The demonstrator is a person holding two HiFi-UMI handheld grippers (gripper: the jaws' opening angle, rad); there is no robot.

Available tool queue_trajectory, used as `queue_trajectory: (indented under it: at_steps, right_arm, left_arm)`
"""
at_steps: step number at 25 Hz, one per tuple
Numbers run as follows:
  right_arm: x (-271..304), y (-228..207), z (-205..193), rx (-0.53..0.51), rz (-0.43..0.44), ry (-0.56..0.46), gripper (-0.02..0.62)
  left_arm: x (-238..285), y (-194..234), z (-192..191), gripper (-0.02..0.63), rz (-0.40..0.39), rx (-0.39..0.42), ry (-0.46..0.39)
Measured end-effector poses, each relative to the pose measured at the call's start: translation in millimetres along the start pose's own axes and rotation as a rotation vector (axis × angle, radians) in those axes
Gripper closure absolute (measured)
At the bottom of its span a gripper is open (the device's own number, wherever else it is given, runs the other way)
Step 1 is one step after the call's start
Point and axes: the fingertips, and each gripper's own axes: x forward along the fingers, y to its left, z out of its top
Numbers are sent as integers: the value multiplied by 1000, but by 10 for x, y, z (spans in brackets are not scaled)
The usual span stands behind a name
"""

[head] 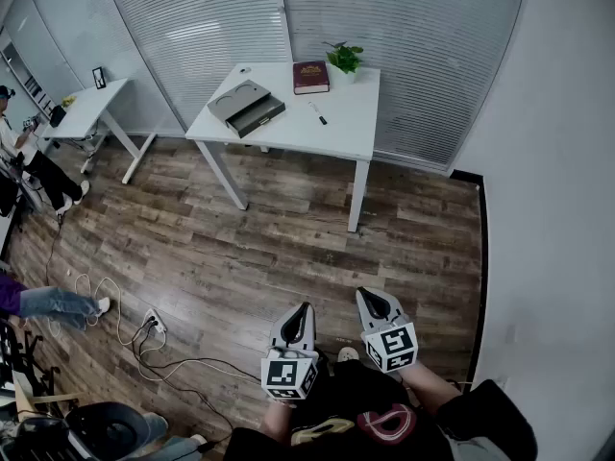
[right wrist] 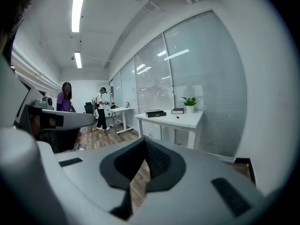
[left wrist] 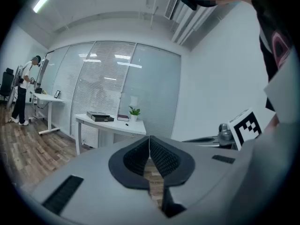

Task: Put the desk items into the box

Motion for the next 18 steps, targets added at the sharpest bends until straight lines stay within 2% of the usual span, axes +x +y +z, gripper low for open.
queue_trajectory:
  at_steps: [8, 18]
  right_arm:
    - [211, 64, 48, -1, -5, 12, 586]
    - [672, 198, 156, 87, 9, 18, 584]
  left_arm:
    - [122, 179, 48, 586, -33, 4, 0]
    - [277, 756, 178, 586, -41, -28, -14]
